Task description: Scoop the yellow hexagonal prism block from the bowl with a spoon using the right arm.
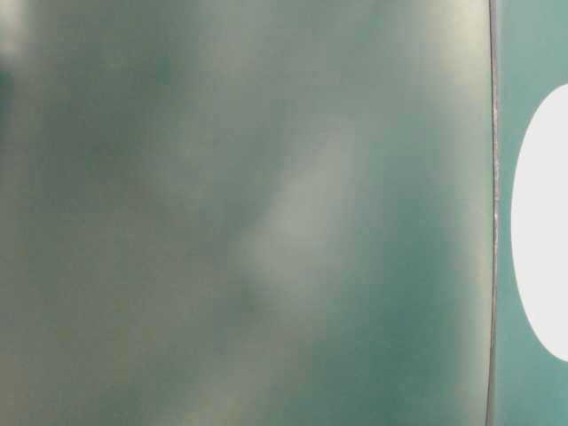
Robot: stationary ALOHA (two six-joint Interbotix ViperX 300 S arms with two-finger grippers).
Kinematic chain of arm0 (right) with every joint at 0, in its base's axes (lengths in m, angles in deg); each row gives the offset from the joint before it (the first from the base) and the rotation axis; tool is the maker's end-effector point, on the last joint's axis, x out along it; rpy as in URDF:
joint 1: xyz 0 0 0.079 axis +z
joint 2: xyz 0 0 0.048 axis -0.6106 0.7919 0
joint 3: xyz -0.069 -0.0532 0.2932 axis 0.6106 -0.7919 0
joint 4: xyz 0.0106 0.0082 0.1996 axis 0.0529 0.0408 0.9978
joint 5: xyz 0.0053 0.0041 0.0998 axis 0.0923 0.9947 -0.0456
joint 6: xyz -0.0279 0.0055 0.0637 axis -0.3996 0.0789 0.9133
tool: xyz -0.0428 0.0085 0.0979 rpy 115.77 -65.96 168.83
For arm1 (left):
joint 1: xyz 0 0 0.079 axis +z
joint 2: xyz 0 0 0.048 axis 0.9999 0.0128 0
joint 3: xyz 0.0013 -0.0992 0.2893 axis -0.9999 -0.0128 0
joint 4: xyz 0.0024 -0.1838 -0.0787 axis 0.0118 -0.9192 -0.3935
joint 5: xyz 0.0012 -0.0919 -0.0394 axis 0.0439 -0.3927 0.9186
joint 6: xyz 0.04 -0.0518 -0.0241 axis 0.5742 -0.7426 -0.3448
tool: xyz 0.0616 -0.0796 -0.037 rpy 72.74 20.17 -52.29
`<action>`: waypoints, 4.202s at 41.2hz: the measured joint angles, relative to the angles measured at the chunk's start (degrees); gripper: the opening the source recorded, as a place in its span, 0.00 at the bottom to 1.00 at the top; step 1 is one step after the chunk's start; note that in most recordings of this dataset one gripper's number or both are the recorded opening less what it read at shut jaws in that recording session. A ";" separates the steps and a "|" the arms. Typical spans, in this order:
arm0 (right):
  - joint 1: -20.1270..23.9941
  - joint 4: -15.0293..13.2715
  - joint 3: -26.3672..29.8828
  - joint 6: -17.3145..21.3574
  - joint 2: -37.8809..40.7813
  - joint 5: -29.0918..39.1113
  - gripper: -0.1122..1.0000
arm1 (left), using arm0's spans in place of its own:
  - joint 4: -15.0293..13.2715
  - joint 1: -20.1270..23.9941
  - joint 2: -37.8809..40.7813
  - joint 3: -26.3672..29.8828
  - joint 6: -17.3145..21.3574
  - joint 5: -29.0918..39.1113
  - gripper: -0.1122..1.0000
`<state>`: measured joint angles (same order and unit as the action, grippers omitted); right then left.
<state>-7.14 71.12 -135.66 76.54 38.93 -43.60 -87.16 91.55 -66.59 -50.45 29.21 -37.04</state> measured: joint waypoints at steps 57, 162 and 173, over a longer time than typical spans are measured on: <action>0.18 0.00 0.09 -2.20 0.00 0.09 0.33 | 0.09 0.00 0.09 0.00 -0.09 0.00 0.11; -37.53 -3.25 29.79 -21.36 -34.80 87.36 0.33 | 0.00 -0.09 -0.09 0.00 -0.35 0.00 0.11; -38.06 -5.54 36.39 -21.27 -27.51 94.22 0.33 | 0.00 -0.09 -0.09 0.00 -0.35 0.00 0.11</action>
<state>-45.19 65.59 -99.27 55.27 11.42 50.62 -87.16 91.46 -66.68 -50.45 28.86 -37.04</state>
